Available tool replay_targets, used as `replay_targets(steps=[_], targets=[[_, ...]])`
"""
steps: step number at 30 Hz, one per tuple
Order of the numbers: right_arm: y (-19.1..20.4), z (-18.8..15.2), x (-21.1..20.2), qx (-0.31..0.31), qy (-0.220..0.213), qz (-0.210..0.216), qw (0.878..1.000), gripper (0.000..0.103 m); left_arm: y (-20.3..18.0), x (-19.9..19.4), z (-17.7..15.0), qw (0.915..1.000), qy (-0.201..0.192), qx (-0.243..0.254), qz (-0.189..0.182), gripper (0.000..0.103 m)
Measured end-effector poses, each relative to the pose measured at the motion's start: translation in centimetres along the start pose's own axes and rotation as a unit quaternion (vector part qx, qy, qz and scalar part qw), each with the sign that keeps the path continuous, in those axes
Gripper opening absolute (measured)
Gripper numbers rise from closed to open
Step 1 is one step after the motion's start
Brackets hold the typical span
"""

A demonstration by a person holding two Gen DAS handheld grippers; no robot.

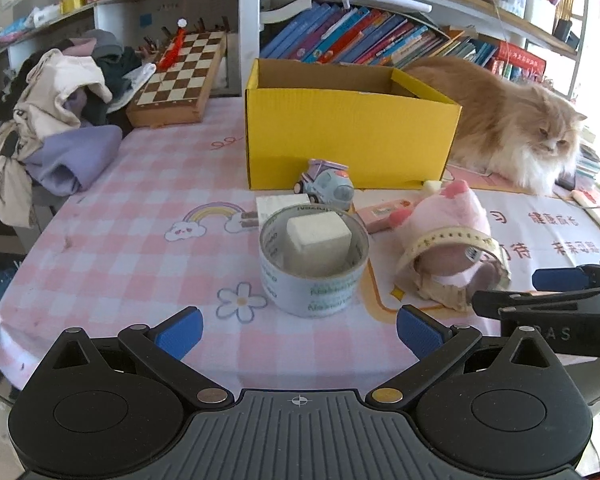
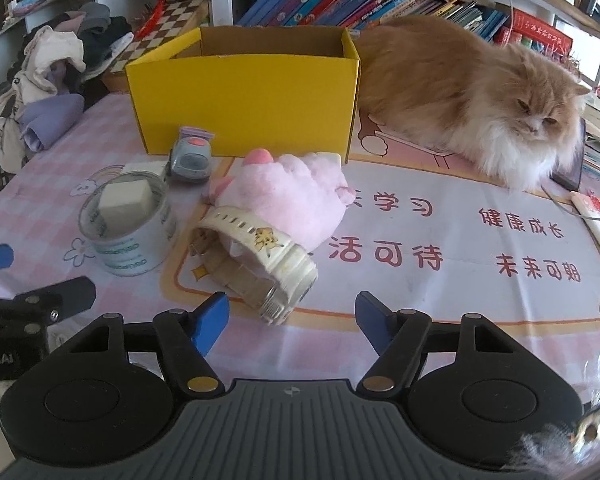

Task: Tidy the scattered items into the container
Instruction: 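Move the right tool to the white watch while the left tool approaches the clear tape roll, then close the right tool on the white watch while the left tool grasps and lifts the tape roll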

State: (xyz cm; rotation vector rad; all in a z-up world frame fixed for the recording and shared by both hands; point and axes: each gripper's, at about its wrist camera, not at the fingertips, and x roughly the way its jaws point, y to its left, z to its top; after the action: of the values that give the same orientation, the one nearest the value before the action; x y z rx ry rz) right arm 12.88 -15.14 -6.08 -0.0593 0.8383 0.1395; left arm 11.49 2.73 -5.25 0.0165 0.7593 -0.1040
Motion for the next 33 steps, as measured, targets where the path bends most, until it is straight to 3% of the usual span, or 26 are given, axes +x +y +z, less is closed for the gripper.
replay_targets(steps=[9,15,30,32,33], targets=[[-0.7,1.2,2.3,-0.004,0.026,0.013,1.0,0.046,-0.4,4.1,1.1,0.999,0.01,0.036,0.026,0.103],[-1.1,1.6,2.9,-0.014,0.035,0.031,0.999,0.031,-1.1,5.8,1.4,0.9985,0.017,0.05,0.018,0.103],[-2.3,1.6,2.4,0.002,0.042,0.066,0.997,0.026,-2.2,7.9,2.2,0.9974,0.002,0.071,0.013,0.102],[-2.4,1.5,2.3,0.007,0.043,0.065,0.997,0.026,-2.1,8.1,2.1,0.9975,0.004,0.07,0.011,0.095],[-2.5,1.4,2.2,0.009,0.042,0.064,0.997,0.025,-2.0,8.1,2.1,0.9976,0.006,0.068,0.009,0.086]])
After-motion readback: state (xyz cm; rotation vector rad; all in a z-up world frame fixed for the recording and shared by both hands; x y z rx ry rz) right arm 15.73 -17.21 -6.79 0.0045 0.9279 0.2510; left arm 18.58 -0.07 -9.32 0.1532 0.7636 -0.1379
